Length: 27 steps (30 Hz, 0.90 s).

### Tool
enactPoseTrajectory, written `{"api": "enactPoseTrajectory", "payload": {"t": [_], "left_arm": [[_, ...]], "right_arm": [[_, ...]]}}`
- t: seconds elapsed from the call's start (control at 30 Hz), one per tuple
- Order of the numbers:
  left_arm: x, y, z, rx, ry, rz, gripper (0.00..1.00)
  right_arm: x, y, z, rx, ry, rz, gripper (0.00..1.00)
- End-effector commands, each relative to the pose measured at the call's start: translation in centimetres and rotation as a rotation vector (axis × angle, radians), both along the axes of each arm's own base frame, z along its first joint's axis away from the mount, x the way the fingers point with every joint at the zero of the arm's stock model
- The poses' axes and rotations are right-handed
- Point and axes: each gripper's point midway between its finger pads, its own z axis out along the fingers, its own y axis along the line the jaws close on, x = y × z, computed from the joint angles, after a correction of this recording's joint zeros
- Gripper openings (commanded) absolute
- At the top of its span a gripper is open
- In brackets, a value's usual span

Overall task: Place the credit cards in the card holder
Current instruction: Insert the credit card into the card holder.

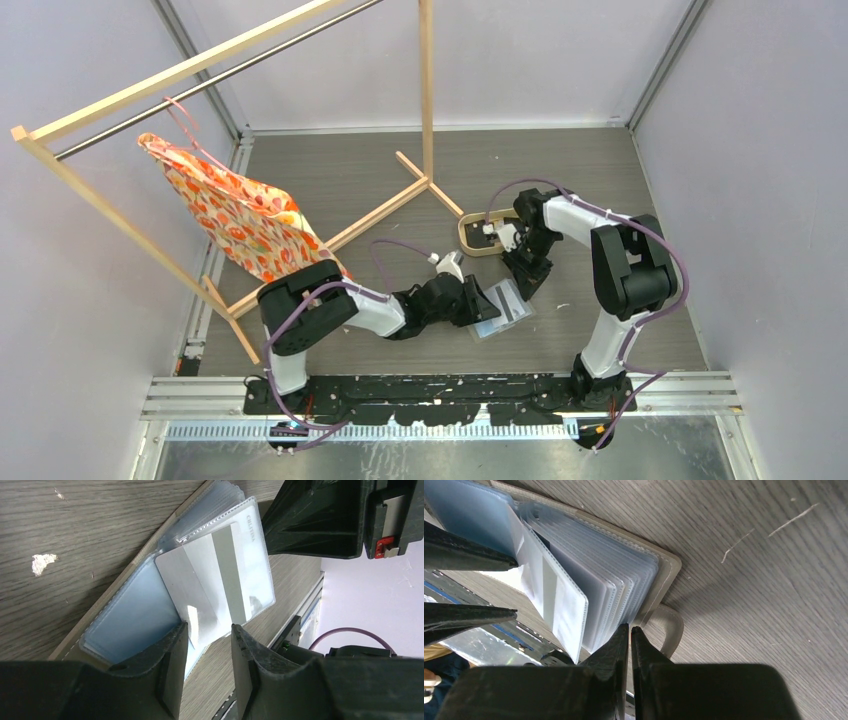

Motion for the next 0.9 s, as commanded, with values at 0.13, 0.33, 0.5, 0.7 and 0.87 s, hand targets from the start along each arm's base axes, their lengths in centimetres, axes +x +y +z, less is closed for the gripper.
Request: {"api": "enactPoseTrajectory", "payload": {"t": [0.13, 0.33, 0.5, 0.7, 0.87], "left_arm": [[0.1, -1.2, 0.2, -0.038, 0.012, -0.004, 0.38], [0.6, -1.9, 1.4, -0.079, -0.02, 0.001, 0.37], [1.1, -2.4, 2.7, -0.106, -0.056, 0.001, 0.37], [1.4, -2.9, 4.0, -0.135, -0.091, -0.003, 0.37], [1.2, -1.8, 4.5, -0.097, -0.13, -0.013, 0.36]], "right_arm": [[-0.6, 0.6, 0.1, 0.02, 0.027, 0.02, 0.11], [-0.7, 0.8, 0.1, 0.026, 0.032, 0.022, 0.11], [-0.6, 0.8, 0.2, 0.026, 0.03, 0.023, 0.11], [-0.5, 0.9, 0.3, 0.03, 0.021, 0.023, 0.11], [-0.1, 0.8, 0.9, 0.042, -0.009, 0.014, 0.11]]}}
